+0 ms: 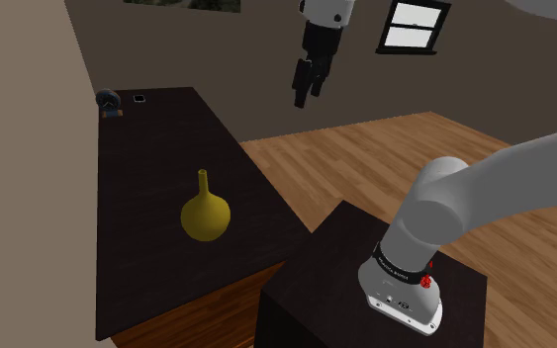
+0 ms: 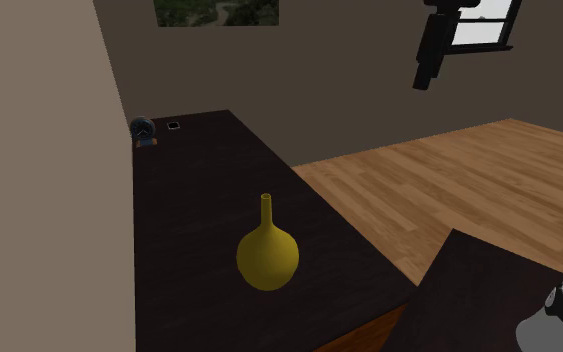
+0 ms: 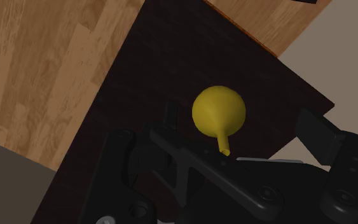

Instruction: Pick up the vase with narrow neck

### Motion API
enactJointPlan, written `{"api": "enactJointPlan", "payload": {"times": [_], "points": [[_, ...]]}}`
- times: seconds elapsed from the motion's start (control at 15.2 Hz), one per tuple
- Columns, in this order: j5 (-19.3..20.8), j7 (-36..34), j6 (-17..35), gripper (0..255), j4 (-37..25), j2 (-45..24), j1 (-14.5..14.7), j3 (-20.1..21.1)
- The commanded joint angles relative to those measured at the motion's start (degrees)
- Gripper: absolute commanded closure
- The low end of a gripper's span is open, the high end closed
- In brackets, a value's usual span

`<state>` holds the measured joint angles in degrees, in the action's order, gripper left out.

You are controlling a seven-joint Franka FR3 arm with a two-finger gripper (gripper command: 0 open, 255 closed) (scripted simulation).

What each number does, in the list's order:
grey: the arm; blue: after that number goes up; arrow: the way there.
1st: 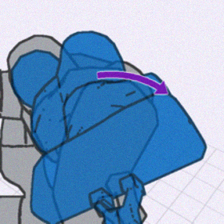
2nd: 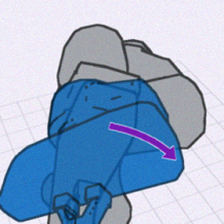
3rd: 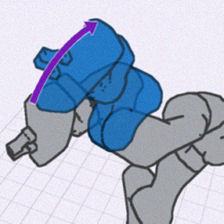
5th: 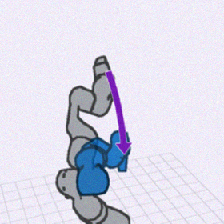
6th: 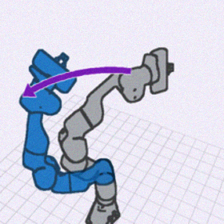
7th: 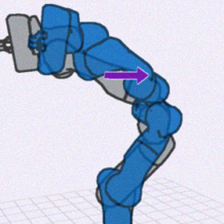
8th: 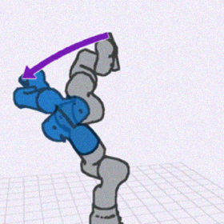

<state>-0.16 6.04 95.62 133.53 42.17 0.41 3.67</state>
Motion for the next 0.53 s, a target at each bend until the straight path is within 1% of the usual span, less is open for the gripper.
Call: {"api": "enactJointPlan", "payload": {"times": [0.0,0.46], "points": [[0.0,0.0,0.0,0,0.0,0.0,0.0,0.0],[-1.2,-2.1,13.8,0,3.1,-9.9,0.5,2.0]]}}
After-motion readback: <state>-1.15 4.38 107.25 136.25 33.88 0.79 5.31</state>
